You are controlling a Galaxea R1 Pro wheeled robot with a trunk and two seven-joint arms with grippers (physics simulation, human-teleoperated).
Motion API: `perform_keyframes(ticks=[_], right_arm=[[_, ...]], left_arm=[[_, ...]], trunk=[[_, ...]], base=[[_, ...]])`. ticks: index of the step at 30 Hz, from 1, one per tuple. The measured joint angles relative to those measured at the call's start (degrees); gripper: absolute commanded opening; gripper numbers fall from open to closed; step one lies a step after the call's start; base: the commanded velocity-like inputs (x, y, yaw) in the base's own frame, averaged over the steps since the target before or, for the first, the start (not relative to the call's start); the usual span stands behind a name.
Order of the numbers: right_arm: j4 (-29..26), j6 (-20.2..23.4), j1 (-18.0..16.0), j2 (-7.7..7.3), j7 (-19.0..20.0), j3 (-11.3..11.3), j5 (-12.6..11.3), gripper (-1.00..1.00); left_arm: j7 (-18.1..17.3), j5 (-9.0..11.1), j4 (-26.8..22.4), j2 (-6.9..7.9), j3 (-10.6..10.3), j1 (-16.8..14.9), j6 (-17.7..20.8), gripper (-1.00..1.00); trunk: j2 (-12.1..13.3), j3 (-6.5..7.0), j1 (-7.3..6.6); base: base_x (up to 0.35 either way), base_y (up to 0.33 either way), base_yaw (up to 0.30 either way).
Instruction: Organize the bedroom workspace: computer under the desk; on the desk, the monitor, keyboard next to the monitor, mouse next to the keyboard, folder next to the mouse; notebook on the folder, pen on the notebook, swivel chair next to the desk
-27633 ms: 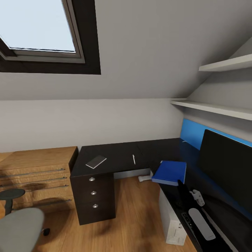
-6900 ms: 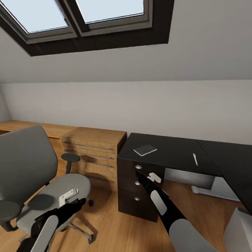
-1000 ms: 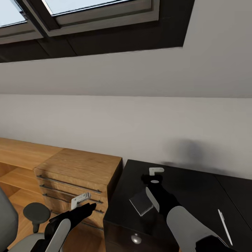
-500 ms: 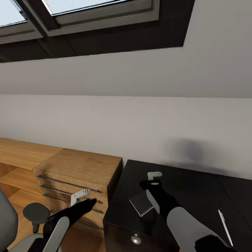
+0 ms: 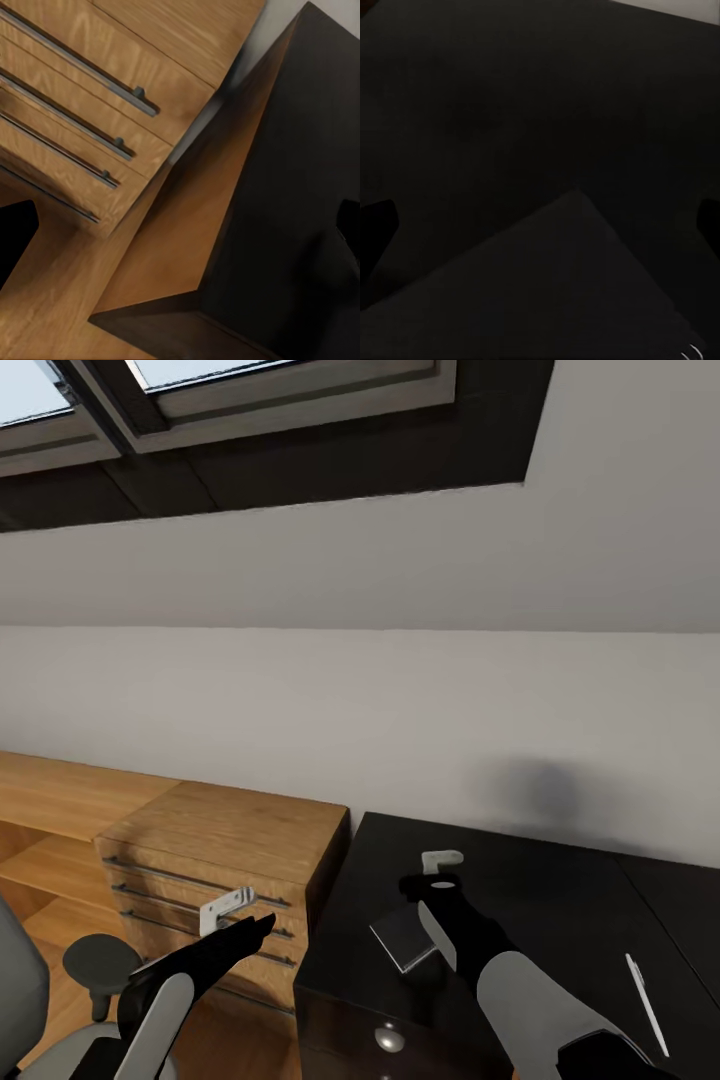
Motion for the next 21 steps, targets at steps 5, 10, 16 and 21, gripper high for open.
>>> perform_keyframes(ticks=[5,10,16,21], right_arm=[[-0.35,-0.08,0.0,-0.04,0.0,0.03,0.13,1.0],[-0.84,-0.09,0.0,-0.07,0.02,0.07,0.17,1.0],[-3.26,-0.03,0.0,-0.07,0.01,-0.08,0.19,1.0],[-3.63,-0.05,0.0,-0.05,0.01,-0.1,0.17,1.0]], left_arm=[[0.04,-0.02,0.11,-0.02,-0.03,0.0,0.0,1.0],[0.05,-0.24,0.32,-0.05,-0.03,0.0,0.0,1.0],[0.05,-0.35,0.42,-0.05,-0.03,0.0,0.0,1.0],[0.05,-0.34,0.45,-0.05,-0.03,0.0,0.0,1.0]], trunk=[[-2.01,-0.9,1.1],[-4.01,-1.8,2.2],[-6.42,-2.87,3.52],[-8.43,-3.77,4.61]], base=[[0.0,0.0,0.0],[0.0,0.0,0.0],[0.0,0.0,0.0],[0.0,0.0,0.0]])
